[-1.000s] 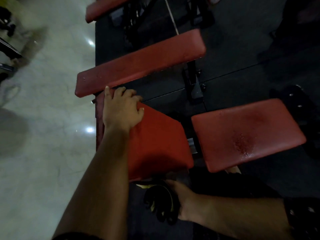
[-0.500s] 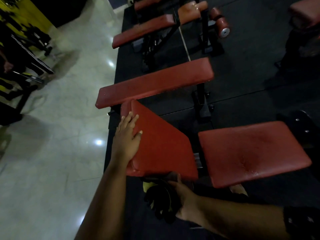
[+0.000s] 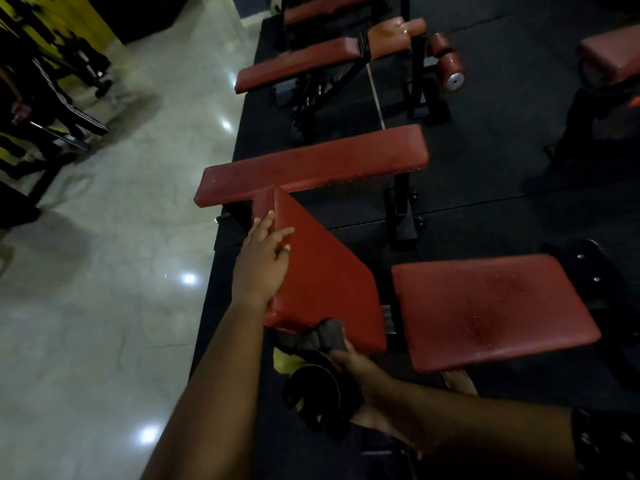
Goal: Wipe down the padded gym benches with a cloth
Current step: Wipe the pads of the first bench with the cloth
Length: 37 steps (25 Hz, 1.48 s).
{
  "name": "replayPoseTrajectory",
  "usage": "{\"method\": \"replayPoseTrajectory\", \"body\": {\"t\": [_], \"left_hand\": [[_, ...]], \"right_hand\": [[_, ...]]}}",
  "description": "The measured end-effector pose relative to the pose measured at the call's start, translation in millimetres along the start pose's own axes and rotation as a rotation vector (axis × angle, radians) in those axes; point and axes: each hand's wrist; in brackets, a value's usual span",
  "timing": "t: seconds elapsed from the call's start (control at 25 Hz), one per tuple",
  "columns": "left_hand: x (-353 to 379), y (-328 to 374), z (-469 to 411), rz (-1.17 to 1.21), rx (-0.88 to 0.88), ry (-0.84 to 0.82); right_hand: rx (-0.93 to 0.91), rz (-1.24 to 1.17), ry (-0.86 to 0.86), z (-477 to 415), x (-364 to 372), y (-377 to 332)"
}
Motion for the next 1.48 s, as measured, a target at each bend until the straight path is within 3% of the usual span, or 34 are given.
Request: {"method": "replayPoseTrajectory", "body": {"t": [0.2, 0.36, 0.44, 0.56, 0.64, 0.68, 0.8, 1.0, 1.16, 1.24, 1.28, 1.44, 1.48], "left_hand": [[-2, 8, 5, -0.1, -0.007, 0.063], [-3, 10, 7, -0.029, -0.025, 0.086], [-2, 9, 7, 0.02, -0.053, 0.065], [-3, 9, 8, 0.069, -0.061, 0.083], [-3, 8, 9, 0.056, -0.039, 0.117], [-3, 8, 9, 0.072, -0.04, 0.131], [-3, 7, 8, 0.151, -0.074, 0.153], [-3, 5, 5, 0.137, -0.064, 0.145], [-4, 4, 3, 0.169, -0.058, 0.156], [-3, 4, 4, 0.157, -0.056, 0.163], [-3, 4, 4, 0.153, -0.058, 0.166], [-4, 6, 0, 0.075, -0.124, 0.127], [-3, 6, -1, 0.025, -0.144, 0.103]], "right_hand": [[-0.091, 0.089, 0.125, 2, -21, 7], [-0.012, 0.352, -0.009, 2, -7, -1], [-0.134, 0.696, 0.0, 2, -5, -2], [-0.479, 1.353, 0.075, 8, -21, -3], [-0.602, 1.888, 0.143, 12, -31, -5], [-0.764, 2.147, 0.195, 10, -39, -5], [-0.951, 2.641, 0.087, 0, -58, -19], [-1.497, 2.68, -0.217, 0, -46, -34], [-1.405, 2.935, -0.226, -29, -39, -47], [-1.315, 3.231, -0.528, -37, -51, -54], [-1.295, 3.234, -0.621, -36, -50, -59], [-1.536, 2.647, -0.572, -40, -7, -66], [-1.565, 2.6, -0.592, -42, 2, -68]]}}
Point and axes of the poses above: each hand's wrist, its own z-axis away from the middle knuckle, its own x-axis out of the palm, y = z × x, and after that the axes turned 9 degrees about -y, right-handed
